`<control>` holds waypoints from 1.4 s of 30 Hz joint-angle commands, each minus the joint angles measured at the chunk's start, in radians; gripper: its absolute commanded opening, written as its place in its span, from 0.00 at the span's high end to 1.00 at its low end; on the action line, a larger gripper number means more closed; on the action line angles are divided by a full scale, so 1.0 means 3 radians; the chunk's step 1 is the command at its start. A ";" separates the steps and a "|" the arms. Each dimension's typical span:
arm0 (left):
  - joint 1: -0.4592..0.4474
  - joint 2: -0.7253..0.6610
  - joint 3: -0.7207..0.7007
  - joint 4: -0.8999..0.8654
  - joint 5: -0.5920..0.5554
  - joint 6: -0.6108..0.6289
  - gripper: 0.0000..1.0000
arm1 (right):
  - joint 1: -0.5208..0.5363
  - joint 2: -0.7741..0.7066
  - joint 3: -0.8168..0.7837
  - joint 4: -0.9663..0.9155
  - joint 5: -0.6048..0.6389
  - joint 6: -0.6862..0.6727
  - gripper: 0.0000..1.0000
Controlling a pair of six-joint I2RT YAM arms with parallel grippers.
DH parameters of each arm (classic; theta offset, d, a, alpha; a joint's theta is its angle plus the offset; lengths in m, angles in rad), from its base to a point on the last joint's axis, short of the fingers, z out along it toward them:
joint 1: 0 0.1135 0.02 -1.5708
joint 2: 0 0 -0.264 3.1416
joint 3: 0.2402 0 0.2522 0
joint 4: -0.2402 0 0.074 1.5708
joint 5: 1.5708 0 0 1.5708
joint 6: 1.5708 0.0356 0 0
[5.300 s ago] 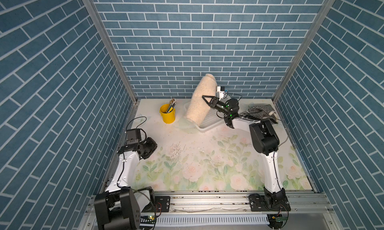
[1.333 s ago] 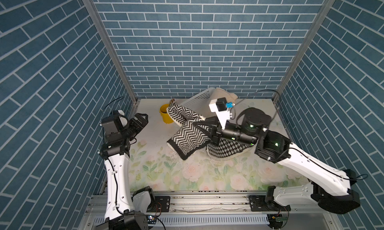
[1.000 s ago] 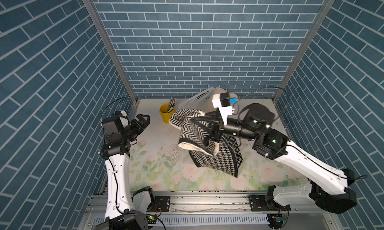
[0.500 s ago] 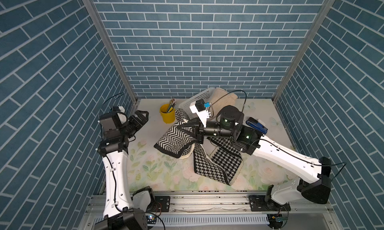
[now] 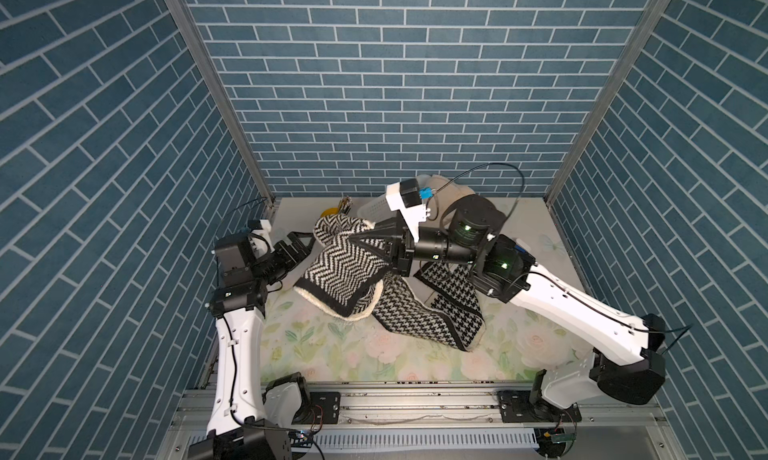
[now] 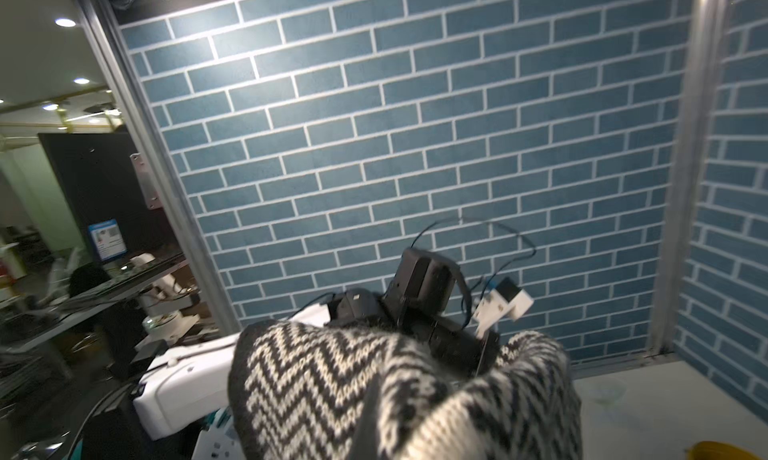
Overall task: Roll up the scarf and place it into the basket
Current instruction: Flatten out the scarf at the center of the board.
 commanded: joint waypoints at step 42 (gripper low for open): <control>-0.2933 -0.0379 -0.0707 0.1248 -0.1374 0.0116 0.00 | -0.0425 0.1081 0.2854 -0.0622 0.1154 -0.1052 1.00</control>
